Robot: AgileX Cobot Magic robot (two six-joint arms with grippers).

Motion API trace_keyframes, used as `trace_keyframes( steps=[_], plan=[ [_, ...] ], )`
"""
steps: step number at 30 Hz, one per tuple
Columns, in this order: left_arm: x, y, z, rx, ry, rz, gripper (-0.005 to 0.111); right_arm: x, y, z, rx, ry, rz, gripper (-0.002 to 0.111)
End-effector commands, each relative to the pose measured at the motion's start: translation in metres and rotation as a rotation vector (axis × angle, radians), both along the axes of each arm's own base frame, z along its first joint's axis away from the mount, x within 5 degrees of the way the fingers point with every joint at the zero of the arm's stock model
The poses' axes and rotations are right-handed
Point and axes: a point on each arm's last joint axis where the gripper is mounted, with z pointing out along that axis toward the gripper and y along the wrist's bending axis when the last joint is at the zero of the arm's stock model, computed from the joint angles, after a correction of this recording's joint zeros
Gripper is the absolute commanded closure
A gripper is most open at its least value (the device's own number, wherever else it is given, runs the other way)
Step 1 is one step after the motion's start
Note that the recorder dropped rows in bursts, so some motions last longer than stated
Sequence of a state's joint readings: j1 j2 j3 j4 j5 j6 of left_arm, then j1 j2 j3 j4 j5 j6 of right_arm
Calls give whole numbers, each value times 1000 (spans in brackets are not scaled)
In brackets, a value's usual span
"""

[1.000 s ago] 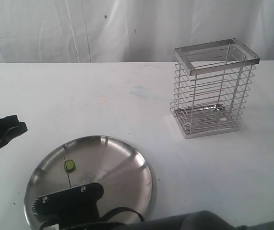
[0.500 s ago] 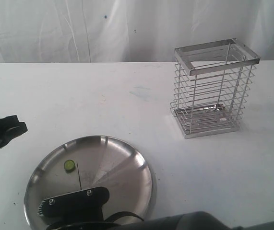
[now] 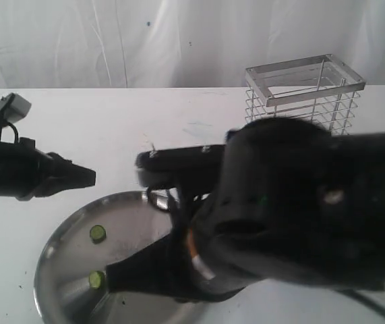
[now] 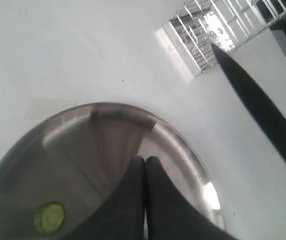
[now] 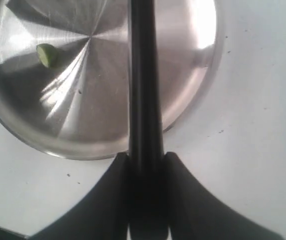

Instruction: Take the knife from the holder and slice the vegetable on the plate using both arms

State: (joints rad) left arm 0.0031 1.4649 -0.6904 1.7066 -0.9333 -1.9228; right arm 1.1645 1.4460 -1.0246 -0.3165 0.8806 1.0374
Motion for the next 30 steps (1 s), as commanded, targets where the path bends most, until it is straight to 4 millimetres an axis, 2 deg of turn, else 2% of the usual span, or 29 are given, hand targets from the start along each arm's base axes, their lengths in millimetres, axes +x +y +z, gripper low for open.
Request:
trace_keyframes(
  steps=[1,3,4,7,13,15,16,18,21,23,24,25,27,29,30],
  plan=[
    [2,1,9,-6,-7,-9,107,5,-35,16,26,-8,13,108],
    [1,2,5,22,-18,-11,107,5,-47,20,40,-22,-3,108],
    [4,5,-1,105,-34,39,107,5,-58,21,50,-27,-23,108],
    [17,18,-3,233,-27,281,107,3,-65,19,61,2,7,108],
    [32,35,22,415,-172,502,107,6,-74,15,40,74,59,108],
    [45,44,32,548,-249,548,107,11,-78,14,34,70,37,108],
    [53,51,27,672,-262,554,107,12,-79,14,31,67,33,108],
    [59,59,10,784,-225,569,107,12,-79,14,17,63,65,108],
    [45,60,-9,804,-129,543,107,11,-80,14,-1,64,88,108],
    [26,60,-15,751,-37,576,107,11,-80,14,-4,61,98,108],
    [15,60,-12,747,-30,561,107,12,-80,14,-4,57,101,108],
    [8,56,-3,870,-91,458,107,12,-79,14,5,47,102,108],
    [-1,49,8,968,-142,362,107,14,-78,15,17,24,109,108],
    [-9,31,20,1048,-246,174,107,15,-76,17,40,5,111,108],
    [-20,12,28,1078,-332,7,107,16,-75,17,53,-7,113,108]
  ],
)
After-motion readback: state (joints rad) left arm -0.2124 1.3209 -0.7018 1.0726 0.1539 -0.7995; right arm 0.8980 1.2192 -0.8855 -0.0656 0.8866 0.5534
